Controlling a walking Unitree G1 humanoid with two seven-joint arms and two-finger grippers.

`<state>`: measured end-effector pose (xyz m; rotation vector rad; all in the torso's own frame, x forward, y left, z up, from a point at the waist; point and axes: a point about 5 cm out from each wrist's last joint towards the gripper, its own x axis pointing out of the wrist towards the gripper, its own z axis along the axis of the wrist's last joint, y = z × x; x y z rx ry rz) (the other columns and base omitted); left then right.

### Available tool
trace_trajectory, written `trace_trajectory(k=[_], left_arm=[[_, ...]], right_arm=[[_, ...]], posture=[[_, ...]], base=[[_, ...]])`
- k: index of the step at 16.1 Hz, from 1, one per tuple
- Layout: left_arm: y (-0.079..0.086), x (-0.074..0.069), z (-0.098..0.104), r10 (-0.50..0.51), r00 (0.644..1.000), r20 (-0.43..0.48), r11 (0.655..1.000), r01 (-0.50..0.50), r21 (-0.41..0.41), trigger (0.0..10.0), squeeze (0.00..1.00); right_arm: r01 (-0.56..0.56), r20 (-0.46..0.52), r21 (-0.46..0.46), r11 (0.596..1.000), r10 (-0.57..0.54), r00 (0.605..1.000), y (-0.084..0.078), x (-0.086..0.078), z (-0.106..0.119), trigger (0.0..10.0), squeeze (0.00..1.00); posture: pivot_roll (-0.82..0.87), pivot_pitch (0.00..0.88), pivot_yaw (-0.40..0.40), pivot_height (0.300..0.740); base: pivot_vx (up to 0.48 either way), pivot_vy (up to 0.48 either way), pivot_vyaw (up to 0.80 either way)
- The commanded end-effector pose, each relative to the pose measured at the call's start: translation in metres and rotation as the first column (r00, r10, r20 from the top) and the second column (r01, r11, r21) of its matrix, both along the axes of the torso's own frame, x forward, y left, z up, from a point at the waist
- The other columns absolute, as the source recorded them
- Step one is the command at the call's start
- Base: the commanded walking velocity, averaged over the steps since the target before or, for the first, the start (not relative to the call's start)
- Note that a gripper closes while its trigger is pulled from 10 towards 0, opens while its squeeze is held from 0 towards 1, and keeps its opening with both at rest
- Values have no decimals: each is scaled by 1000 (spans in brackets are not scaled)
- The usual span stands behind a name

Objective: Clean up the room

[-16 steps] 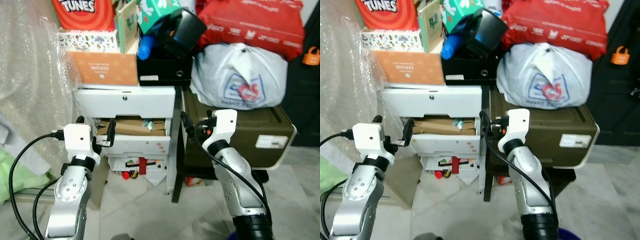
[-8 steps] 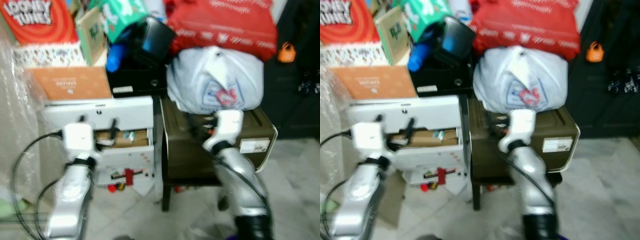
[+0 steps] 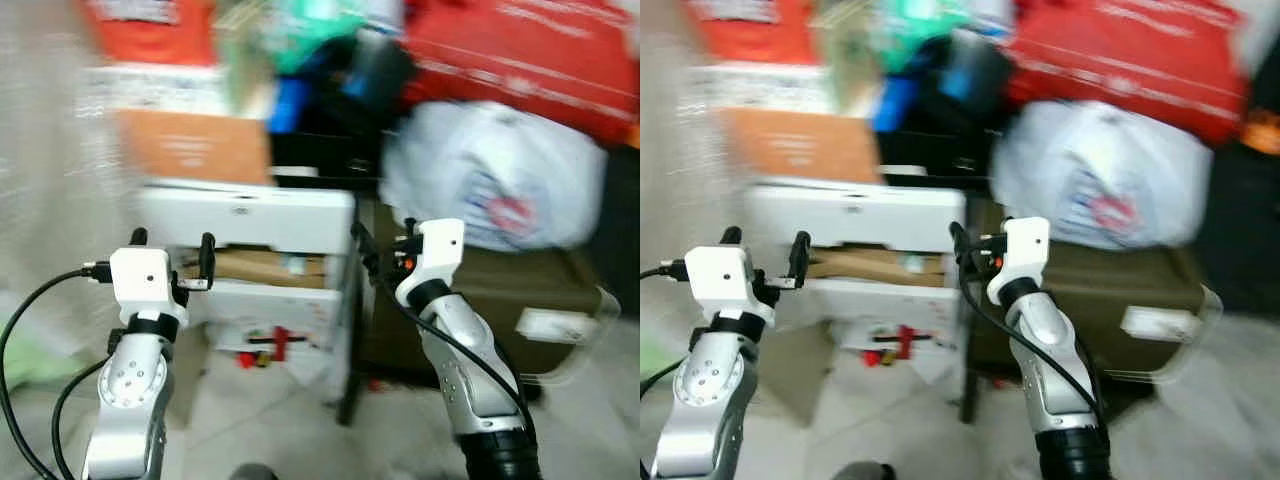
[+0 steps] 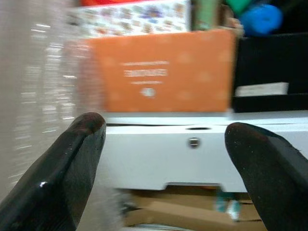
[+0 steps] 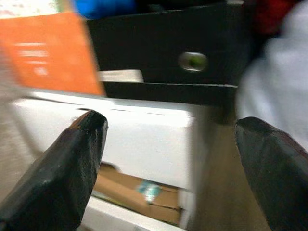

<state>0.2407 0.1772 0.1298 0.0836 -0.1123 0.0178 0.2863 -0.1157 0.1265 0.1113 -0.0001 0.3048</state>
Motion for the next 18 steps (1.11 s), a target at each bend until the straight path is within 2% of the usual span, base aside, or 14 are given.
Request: trace_trajectory(k=[1, 11, 14, 18], left_arm=[[-2, 1, 4, -13, 1000, 16, 1000, 12, 13, 10000, 0], [-4, 0, 1, -22, 1000, 7, 1000, 22, 0, 10000, 0], [-2, -7, -2, -28, 1000, -10, 1000, 28, -7, 10000, 0], [-7, -3, 1, -60, 998, 2, 998, 60, -20, 10000, 0]], right_arm=[[10, 5, -3, 1000, -10, 1000, -4, 1, 2, 10000, 0], [-2, 4, -7, 1000, 2, 1000, -4, 3, 2, 10000, 0], [-2, 4, -11, 1000, 2, 1000, -5, 5, 2, 10000, 0], [-40, 28, -26, 999, 41, 999, 1, 6, 5, 10000, 0]], posture=[[-75, 0, -11, 740], [-66, 0, -20, 740], [-60, 0, -17, 740], [-63, 0, -19, 740]], base=[[0, 0, 800], [0, 0, 800], [0, 0, 800], [0, 0, 800]])
